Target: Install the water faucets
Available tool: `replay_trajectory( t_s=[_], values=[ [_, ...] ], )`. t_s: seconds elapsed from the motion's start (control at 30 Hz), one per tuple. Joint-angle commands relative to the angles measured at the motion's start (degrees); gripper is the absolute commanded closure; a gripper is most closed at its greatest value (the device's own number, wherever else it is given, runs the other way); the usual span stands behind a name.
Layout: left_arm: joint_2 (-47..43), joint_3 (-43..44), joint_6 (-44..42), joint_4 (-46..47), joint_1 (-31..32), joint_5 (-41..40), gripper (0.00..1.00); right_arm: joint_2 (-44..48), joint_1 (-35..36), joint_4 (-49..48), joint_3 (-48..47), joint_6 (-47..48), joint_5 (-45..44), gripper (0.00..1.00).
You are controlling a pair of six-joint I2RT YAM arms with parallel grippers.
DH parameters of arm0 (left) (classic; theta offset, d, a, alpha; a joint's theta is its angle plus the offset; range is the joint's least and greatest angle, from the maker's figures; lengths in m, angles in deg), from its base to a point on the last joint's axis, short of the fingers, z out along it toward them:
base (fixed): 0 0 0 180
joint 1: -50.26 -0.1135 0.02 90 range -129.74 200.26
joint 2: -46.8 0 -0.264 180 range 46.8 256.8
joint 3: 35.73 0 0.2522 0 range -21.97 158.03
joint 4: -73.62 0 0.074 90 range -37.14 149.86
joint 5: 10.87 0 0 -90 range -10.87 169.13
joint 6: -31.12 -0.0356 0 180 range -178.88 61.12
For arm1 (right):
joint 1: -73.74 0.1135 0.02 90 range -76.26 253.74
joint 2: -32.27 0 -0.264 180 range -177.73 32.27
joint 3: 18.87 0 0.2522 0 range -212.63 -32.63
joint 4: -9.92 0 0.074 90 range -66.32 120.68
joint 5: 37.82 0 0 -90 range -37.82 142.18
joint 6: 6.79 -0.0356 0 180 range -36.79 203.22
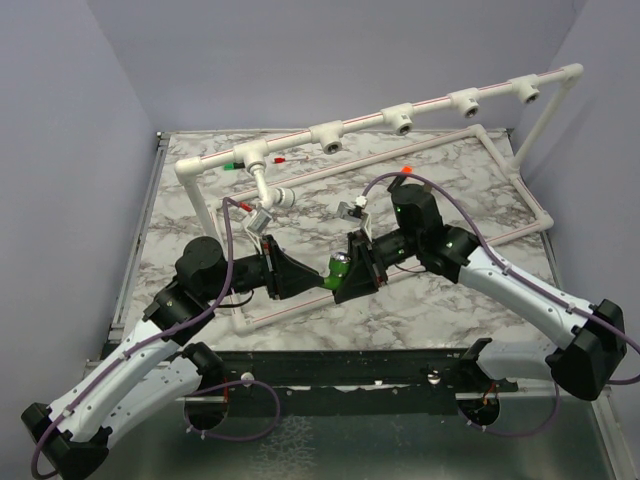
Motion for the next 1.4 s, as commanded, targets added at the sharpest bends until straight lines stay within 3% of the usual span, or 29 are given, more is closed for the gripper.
replay_trajectory(
  t_s=[0.0,0.07,0.2,0.4,0.63,0.97,1.1,1.37],
  values=[
    [-0.13,-1.37,1.26,3.05,0.2,4.74,0.84,1.49,-0.39,-1.92,1.07,-1.04,1.39,1.0],
    [-0.01,-1.49,1.58,3.85,0.19,5.12,1.0,1.75,-0.42,-1.96,1.44,-0.98,1.27,1.0],
    [0.15,-1.66,2.44,5.05,0.2,5.37,1.0,2.43,-0.38,-2.08,2.47,-0.65,0.68,0.96],
    [-0.92,-1.83,3.44,5.08,0.19,3.01,1.0,5.36,-0.38,-4.56,5.13,-2.63,-3.44,0.56],
    [-1.76,-3.6,5.99,7.74,0.2,0.83,1.0,11.85,-0.36,-18.47,12.42,-12.87,-10.88,0.32],
    [-4.05,-5.46,8.49,9.07,0.2,-4.91,1.0,18.03,-0.41,-33.26,21.14,-25.94,-25.71,0.3],
    [-5.15,-6.16,9.66,9.66,0.2,-7.2,1.0,17.52,-0.44,-40.94,23.45,-30.52,-26.88,0.32],
    [-7.99,-7.48,11.45,10.28,0.18,-12.9,1.0,14.91,-0.36,-46.33,23.23,-33.07,-26.11,0.35]
  ],
)
